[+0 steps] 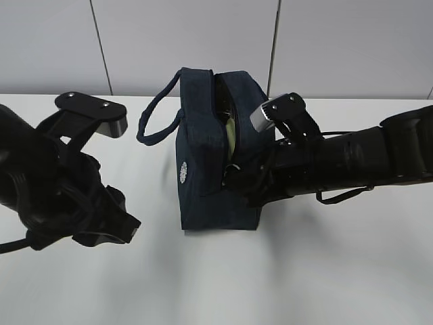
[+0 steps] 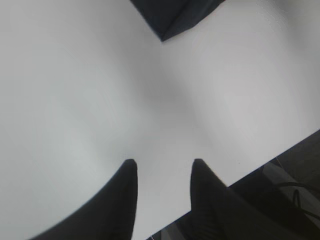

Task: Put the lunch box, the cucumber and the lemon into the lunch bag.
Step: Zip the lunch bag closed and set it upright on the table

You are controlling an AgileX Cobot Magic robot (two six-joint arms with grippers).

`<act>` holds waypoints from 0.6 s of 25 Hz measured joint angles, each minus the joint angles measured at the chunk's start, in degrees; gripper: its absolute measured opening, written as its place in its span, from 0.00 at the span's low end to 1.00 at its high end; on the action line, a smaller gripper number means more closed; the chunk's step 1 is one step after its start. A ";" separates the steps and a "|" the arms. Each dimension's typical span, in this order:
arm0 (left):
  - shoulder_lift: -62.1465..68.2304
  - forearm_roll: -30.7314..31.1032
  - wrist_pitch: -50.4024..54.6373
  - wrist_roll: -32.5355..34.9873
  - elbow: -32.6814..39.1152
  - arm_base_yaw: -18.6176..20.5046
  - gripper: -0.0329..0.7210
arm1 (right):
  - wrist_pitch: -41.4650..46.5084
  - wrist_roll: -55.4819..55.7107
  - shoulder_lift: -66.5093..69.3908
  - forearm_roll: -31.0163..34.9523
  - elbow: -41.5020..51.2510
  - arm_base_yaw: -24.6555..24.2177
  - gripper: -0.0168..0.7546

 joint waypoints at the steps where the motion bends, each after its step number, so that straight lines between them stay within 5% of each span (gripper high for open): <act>1: 0.00 -0.13 -0.27 0.46 0.00 -0.60 0.37 | -0.31 0.20 -0.39 -0.12 0.00 0.00 0.02; 15: 2.06 -0.57 -5.73 1.08 0.00 -3.04 0.36 | -2.73 7.99 -5.35 -9.25 0.00 0.00 0.02</act>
